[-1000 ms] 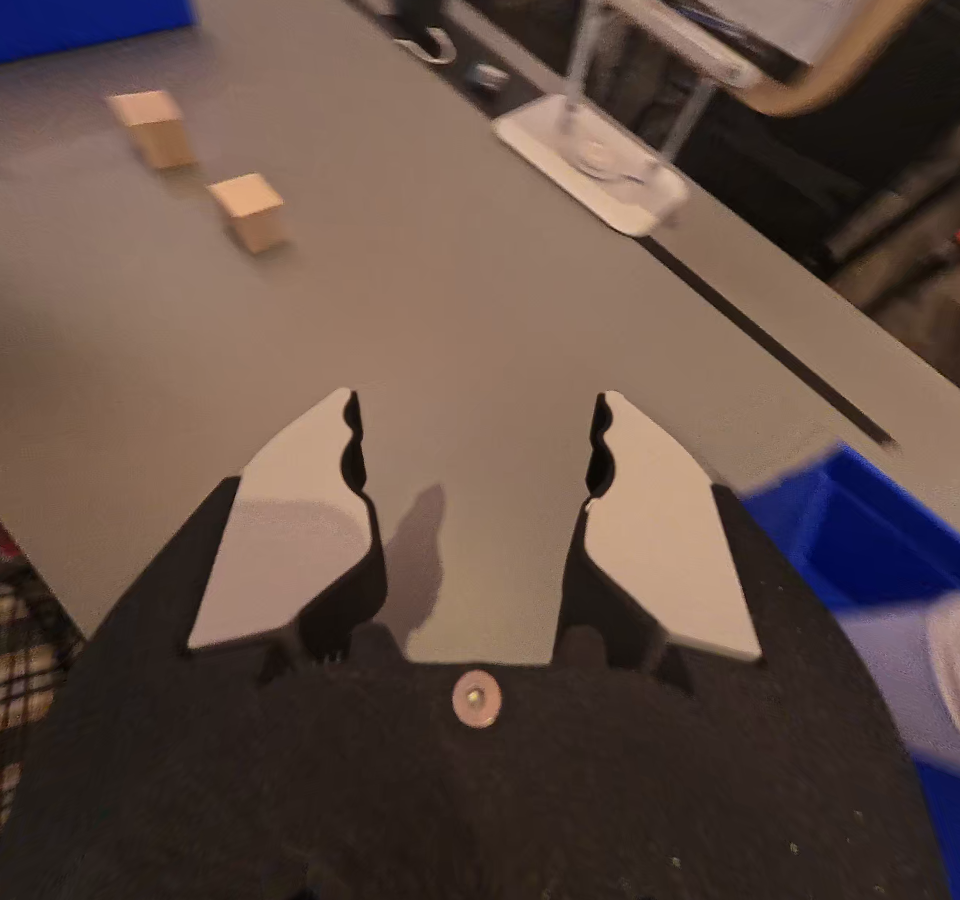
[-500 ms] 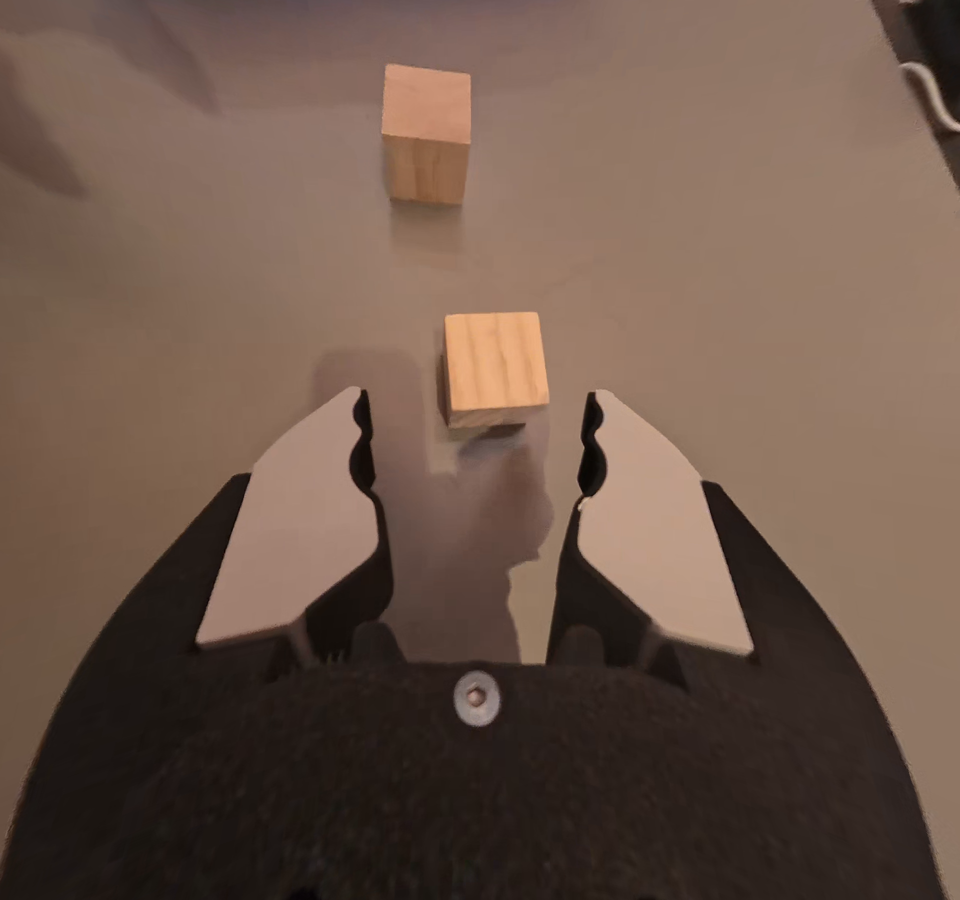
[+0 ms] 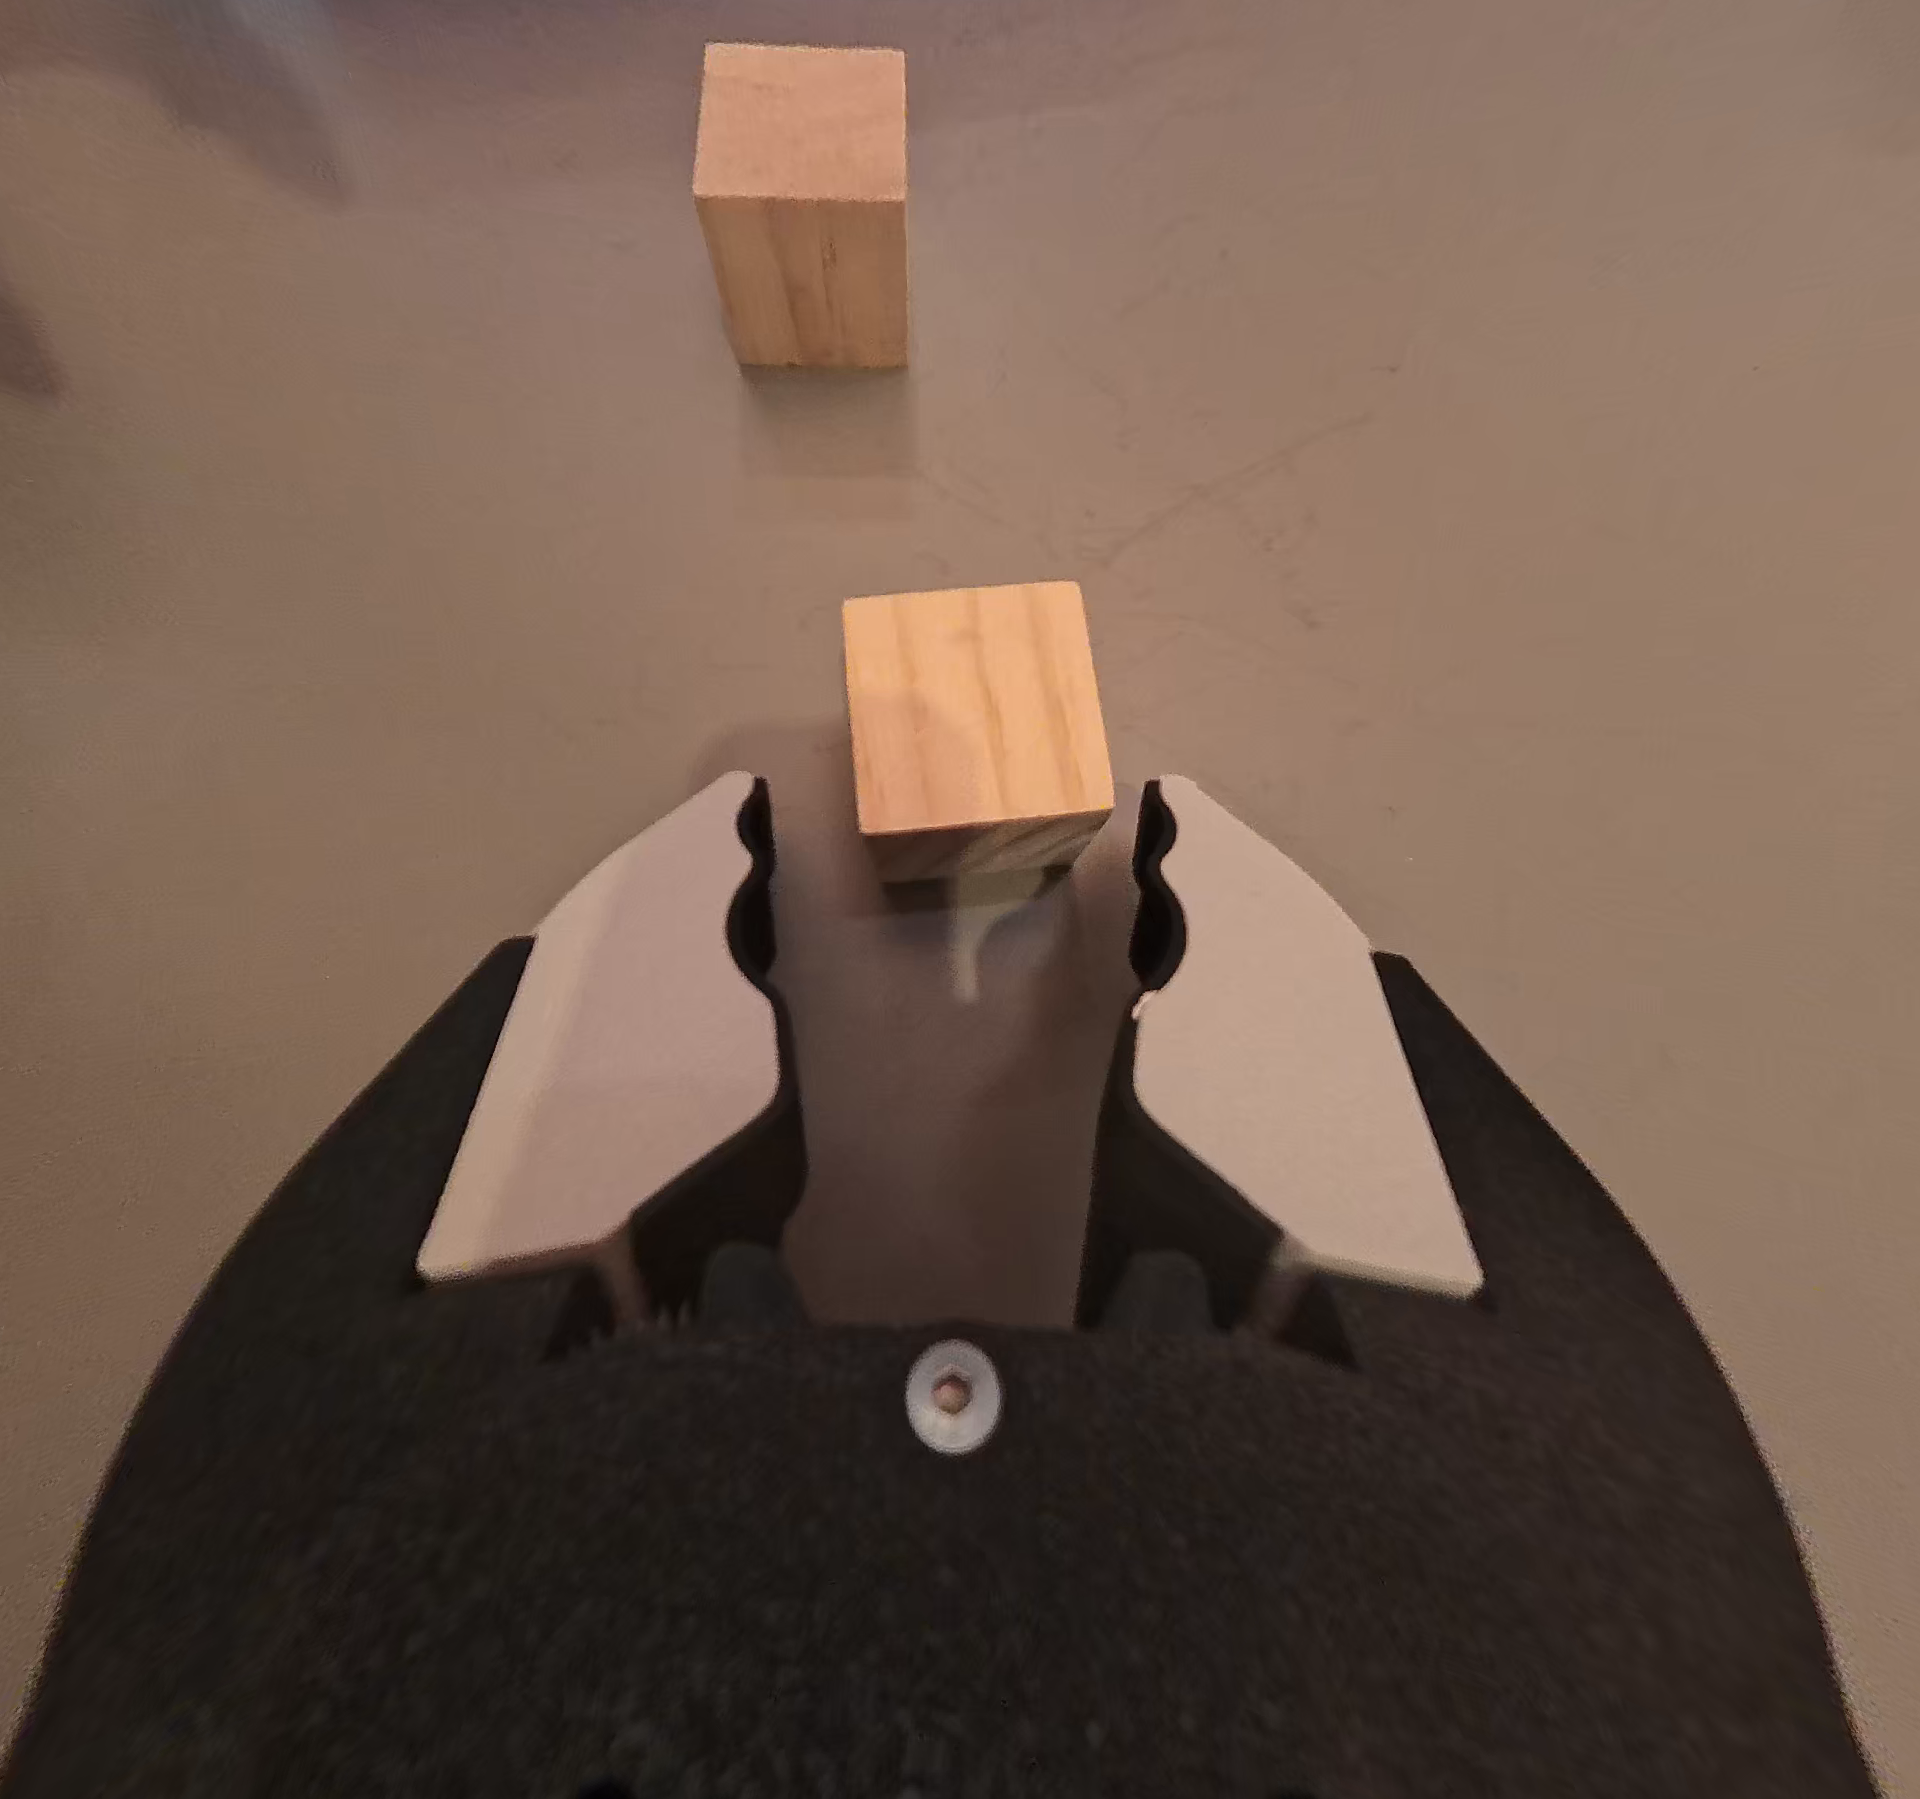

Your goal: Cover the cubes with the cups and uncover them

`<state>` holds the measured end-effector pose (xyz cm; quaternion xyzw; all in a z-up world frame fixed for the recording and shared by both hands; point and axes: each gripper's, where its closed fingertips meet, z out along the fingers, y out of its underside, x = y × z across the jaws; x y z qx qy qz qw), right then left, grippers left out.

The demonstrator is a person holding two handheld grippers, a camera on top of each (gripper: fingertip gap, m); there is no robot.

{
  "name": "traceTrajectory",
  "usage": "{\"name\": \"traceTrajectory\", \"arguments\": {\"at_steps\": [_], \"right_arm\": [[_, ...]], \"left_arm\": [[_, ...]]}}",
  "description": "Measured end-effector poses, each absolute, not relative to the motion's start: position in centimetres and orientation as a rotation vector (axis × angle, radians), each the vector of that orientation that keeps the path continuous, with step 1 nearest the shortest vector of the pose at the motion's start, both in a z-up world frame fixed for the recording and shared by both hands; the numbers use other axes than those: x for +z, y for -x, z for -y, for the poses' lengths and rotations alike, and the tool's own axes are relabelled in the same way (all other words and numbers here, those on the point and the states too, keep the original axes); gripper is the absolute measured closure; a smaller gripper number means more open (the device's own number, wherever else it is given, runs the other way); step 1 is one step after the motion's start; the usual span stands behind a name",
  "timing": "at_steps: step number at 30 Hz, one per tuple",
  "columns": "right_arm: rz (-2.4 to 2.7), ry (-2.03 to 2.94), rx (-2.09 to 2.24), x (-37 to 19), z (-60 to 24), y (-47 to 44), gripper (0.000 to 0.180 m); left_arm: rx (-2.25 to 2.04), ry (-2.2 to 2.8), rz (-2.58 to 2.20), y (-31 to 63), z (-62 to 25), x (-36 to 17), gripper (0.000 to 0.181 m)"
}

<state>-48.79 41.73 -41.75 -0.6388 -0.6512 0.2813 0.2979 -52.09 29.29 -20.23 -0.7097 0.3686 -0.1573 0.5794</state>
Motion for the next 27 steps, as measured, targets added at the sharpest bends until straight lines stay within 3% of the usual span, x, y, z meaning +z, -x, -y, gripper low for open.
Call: {"name": "traceTrajectory", "arguments": {"at_steps": [5, 8, 15, 20, 27], "right_arm": [[1.741, 1.721, 0.756, -42.2, -41.7, 48.9, 0.119], [1.753, 1.746, 0.745, -42.6, -41.9, 49.0, 0.135], [1.594, 1.790, 0.695, -39.2, -42.9, 46.6, 0.135], [1.385, 1.839, 0.465, -32.5, -44.3, 36.2, 0.136], [0.928, 2.094, 0.038, -27.6, -45.4, 12.8, 0.136]], "left_arm": [[-0.365, 1.655, -0.868, 51.9, -29.2, -20.2, 0.117], [-0.368, 1.655, -0.872, 51.7, -29.2, -20.2, 0.117], [-0.362, 1.647, -0.882, 51.5, -28.9, -20.1, 0.117], [-0.374, 1.636, -0.881, 51.4, -28.7, -19.9, 0.117], [-0.379, 1.654, -0.926, 49.9, -28.9, -20.8, 0.117]]}}
